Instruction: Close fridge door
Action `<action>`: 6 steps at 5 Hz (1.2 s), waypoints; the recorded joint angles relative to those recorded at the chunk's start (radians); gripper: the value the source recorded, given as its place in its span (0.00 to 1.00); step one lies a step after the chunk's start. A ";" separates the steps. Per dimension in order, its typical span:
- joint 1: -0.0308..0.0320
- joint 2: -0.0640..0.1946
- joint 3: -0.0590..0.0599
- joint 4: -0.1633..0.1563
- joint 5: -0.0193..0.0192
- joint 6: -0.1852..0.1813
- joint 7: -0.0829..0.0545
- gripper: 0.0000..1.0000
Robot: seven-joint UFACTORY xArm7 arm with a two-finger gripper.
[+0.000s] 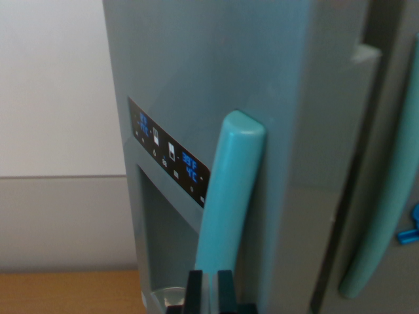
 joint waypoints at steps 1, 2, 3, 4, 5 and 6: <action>0.0000 0.073 0.005 0.035 0.0000 0.000 0.000 1.00; 0.0000 0.073 0.005 0.035 0.0000 0.000 0.000 1.00; 0.0000 0.140 0.007 0.073 0.0000 -0.004 0.000 1.00; 0.0000 0.140 0.007 0.073 0.0000 -0.004 0.000 1.00; 0.0000 0.198 0.007 0.108 0.0000 -0.004 0.000 1.00; 0.0000 0.198 0.007 0.108 0.0000 -0.004 0.000 1.00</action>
